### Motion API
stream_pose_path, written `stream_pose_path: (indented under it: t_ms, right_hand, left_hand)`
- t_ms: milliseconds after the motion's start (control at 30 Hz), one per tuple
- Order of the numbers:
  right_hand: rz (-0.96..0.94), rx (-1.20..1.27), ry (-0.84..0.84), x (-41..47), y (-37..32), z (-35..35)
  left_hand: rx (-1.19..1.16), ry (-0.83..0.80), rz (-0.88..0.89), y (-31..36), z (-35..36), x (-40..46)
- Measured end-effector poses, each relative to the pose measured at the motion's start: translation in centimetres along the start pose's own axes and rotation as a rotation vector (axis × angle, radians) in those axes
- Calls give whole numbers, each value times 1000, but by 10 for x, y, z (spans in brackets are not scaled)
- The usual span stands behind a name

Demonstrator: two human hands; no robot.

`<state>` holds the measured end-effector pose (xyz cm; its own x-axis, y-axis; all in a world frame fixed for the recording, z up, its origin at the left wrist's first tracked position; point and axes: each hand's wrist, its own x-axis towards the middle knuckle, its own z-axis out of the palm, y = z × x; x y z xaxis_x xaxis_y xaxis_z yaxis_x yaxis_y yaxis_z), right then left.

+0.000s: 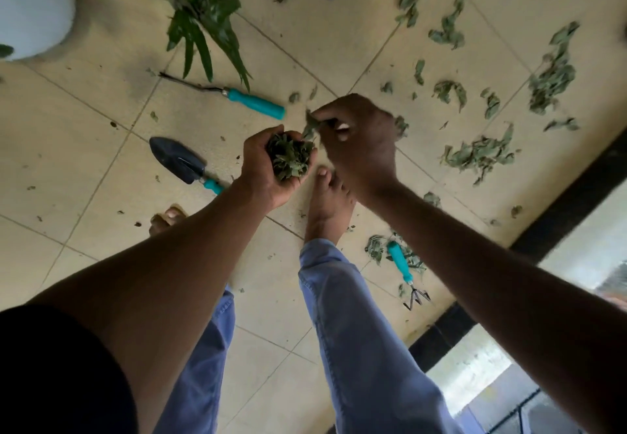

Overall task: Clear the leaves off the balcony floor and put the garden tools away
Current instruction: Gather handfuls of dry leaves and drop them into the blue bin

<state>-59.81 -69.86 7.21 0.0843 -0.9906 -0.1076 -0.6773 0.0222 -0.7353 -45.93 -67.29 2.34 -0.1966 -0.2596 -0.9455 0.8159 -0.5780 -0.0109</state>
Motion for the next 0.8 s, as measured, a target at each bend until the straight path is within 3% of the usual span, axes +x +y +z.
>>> stream_pose_path:
  t_ms: [433,700,800]
  right_hand:
    - [23,-294,-156,-39,-97,-24]
    - [135,-257,-254,-56,-136,-45]
    - [170,-331,-192,-73,-145,-51]
  left_hand:
    - [213,-214,28,1,52,-108]
    - [425,-129,24,7,51,-123]
    - [516,-118,-16,3,44,-134]
